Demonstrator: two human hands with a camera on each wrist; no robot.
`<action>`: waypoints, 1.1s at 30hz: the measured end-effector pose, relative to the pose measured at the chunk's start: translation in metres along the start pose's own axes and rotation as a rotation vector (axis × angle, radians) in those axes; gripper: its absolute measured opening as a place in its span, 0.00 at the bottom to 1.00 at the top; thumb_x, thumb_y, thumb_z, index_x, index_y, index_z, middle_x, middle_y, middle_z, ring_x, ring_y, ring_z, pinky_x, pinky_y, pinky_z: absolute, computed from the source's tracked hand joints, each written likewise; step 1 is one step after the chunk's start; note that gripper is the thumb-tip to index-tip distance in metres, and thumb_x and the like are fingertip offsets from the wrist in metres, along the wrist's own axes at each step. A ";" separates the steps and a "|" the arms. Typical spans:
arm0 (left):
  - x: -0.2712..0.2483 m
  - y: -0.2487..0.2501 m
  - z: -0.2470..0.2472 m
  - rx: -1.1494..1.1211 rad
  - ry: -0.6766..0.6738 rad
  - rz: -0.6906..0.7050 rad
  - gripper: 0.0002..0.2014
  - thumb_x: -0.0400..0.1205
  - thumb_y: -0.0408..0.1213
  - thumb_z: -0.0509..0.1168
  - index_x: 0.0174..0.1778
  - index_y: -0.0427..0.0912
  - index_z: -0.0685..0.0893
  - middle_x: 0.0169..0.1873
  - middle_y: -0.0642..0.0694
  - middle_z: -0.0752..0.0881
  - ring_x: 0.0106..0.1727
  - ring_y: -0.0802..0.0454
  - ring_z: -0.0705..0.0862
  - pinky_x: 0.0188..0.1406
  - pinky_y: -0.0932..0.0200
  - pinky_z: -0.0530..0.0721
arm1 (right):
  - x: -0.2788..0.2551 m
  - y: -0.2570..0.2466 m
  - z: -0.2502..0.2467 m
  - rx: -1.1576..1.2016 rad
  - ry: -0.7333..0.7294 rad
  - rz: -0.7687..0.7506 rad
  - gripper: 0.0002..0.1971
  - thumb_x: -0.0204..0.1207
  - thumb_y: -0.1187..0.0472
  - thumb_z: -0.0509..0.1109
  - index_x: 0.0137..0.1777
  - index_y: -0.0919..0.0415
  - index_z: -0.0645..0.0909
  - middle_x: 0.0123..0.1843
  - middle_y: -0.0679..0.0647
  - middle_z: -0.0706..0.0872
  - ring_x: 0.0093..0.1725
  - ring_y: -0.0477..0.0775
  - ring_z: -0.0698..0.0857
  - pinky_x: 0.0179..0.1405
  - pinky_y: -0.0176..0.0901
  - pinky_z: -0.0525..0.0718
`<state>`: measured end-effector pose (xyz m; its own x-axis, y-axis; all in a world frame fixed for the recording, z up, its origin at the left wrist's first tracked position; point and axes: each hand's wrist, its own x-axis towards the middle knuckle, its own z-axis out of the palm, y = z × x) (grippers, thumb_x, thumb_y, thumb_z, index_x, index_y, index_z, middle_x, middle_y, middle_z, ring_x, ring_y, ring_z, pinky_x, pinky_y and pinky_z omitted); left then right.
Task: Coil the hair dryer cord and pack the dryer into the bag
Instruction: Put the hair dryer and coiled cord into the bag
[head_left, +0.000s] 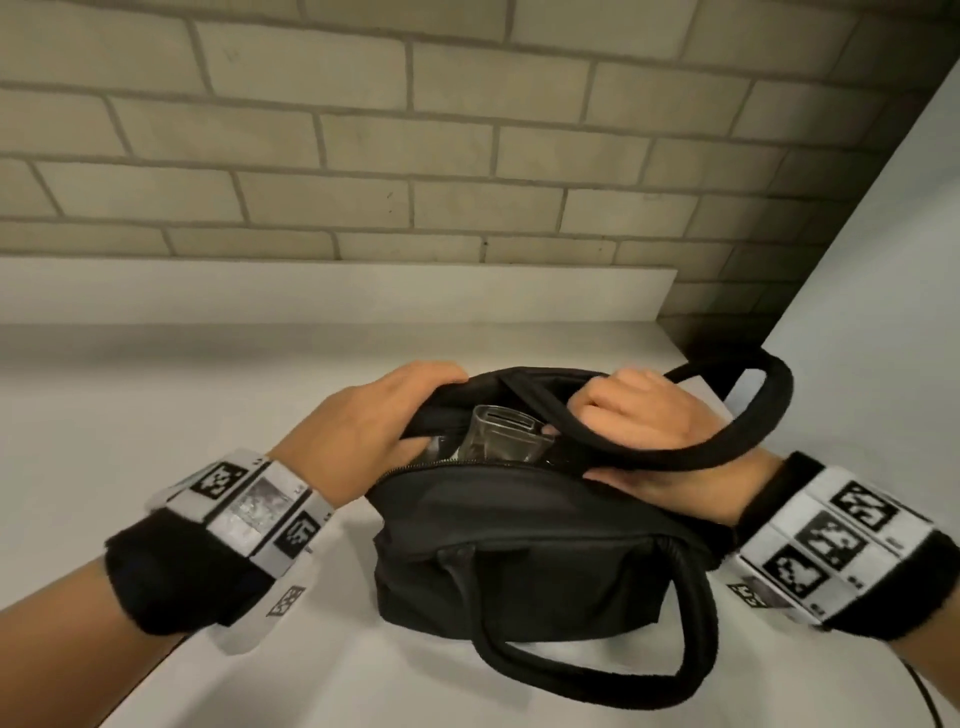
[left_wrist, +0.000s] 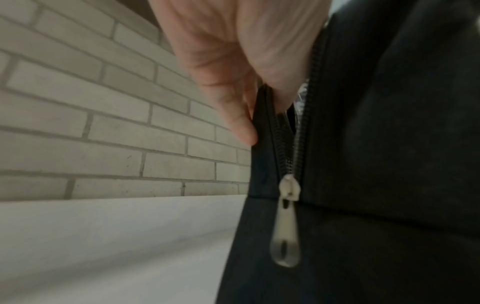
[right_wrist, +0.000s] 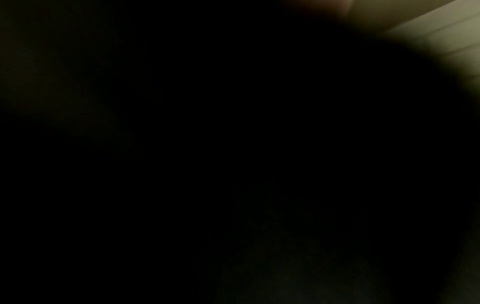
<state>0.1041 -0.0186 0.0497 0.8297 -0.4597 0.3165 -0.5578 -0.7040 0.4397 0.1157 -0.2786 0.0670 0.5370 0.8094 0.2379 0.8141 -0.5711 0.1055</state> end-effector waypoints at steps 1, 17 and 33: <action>0.001 -0.001 0.001 -0.032 0.034 -0.031 0.26 0.75 0.31 0.66 0.62 0.60 0.66 0.56 0.55 0.80 0.49 0.51 0.81 0.49 0.54 0.81 | 0.003 -0.003 0.001 -0.017 0.004 0.027 0.16 0.73 0.43 0.59 0.49 0.54 0.77 0.45 0.53 0.84 0.42 0.57 0.82 0.37 0.50 0.81; 0.037 0.023 -0.004 0.003 0.281 0.194 0.08 0.64 0.44 0.59 0.35 0.46 0.75 0.34 0.51 0.80 0.34 0.46 0.81 0.29 0.46 0.83 | 0.030 -0.040 0.011 -0.265 0.298 0.026 0.11 0.74 0.59 0.61 0.44 0.59 0.86 0.46 0.53 0.87 0.45 0.55 0.78 0.40 0.45 0.71; 0.032 0.002 -0.005 0.117 0.090 0.087 0.27 0.66 0.51 0.72 0.59 0.50 0.73 0.58 0.46 0.73 0.58 0.53 0.68 0.48 0.55 0.77 | 0.042 -0.016 -0.004 0.108 0.321 0.556 0.19 0.69 0.67 0.70 0.42 0.50 0.61 0.48 0.56 0.85 0.46 0.59 0.83 0.42 0.53 0.82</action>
<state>0.1294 -0.0317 0.0651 0.7703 -0.4750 0.4255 -0.6167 -0.7245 0.3078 0.1242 -0.2361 0.0789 0.8053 0.3059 0.5078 0.4602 -0.8626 -0.2101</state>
